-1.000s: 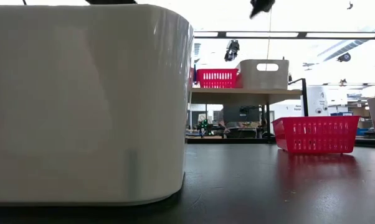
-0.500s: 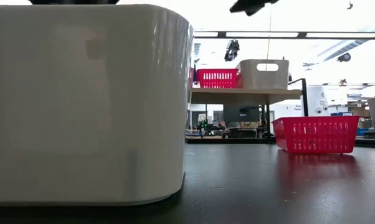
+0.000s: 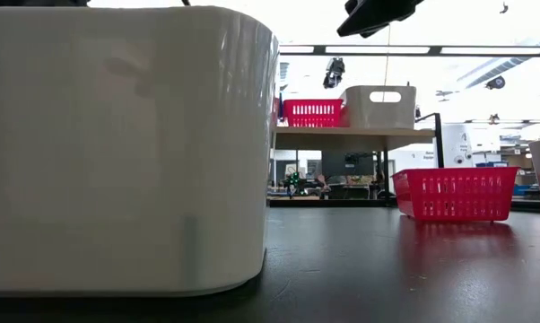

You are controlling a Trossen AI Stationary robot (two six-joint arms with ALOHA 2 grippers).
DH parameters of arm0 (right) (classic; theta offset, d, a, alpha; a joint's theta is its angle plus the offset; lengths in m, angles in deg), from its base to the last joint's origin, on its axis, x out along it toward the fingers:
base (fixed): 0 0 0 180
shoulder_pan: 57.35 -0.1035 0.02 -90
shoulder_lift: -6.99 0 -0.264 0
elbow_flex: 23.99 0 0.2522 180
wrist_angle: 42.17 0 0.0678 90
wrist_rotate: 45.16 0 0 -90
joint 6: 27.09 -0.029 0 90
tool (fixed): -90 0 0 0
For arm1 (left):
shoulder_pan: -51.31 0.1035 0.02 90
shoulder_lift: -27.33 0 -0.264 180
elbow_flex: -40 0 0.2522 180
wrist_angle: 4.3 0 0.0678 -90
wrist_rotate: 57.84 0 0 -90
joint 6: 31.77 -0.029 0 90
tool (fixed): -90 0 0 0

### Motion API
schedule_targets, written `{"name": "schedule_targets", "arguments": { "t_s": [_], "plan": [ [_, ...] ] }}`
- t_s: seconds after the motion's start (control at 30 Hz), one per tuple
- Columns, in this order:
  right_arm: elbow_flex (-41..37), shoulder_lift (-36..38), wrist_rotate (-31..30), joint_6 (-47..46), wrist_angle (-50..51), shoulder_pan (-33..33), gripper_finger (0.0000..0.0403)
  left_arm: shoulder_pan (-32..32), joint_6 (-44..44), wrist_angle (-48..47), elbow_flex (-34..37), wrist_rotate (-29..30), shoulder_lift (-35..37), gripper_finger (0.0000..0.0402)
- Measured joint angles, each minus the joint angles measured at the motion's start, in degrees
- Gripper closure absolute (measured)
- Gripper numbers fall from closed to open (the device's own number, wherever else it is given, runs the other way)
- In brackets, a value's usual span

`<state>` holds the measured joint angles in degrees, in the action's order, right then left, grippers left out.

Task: Stack baskets on shelf by color
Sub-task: Stack the blue basket on the stacked blue basket on the shelf

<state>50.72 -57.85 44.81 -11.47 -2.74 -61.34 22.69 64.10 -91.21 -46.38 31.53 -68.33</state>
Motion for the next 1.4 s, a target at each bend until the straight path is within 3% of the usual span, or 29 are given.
{"name": "schedule_targets", "arguments": {
  "t_s": [0.2, 0.57, 0.77, 0.93, 1.13, 1.3, 1.4],
  "plan": [
    [-0.07, -0.02, 0.00, 0.01, 3.39, 0.00, 0.0371, -0.09, 0.22, 3.37, 2.31, 2.30, 1.27, 0.0316],
    [-0.28, -0.04, 0.02, 0.90, 5.26, 0.00, 0.0370, 0.02, 0.99, 3.73, 6.32, 1.43, 1.23, 0.0239],
    [-0.33, -0.04, 0.02, 0.94, 5.80, 0.00, 0.0369, 0.02, 0.64, 5.19, 8.09, 1.68, 1.21, 0.0235],
    [-0.33, -0.07, 0.02, 0.93, 5.80, 0.00, 0.0369, 0.02, -0.60, 6.76, 9.37, 1.77, 1.21, 0.0277],
    [-0.33, -0.07, 0.02, 1.09, 6.35, 0.00, 0.0369, 0.13, -4.22, 6.42, 9.26, 3.12, 1.21, 0.0384],
    [-0.37, -0.07, 0.01, 1.93, 7.22, 0.00, 0.0369, 0.12, -15.84, 5.96, 7.36, 8.53, 1.21, 0.0397],
    [-0.37, -0.07, 0.02, 1.94, 7.20, 0.00, 0.0369, 0.11, -22.19, 2.59, 4.55, 8.68, 1.21, 0.0399]
  ]
}}
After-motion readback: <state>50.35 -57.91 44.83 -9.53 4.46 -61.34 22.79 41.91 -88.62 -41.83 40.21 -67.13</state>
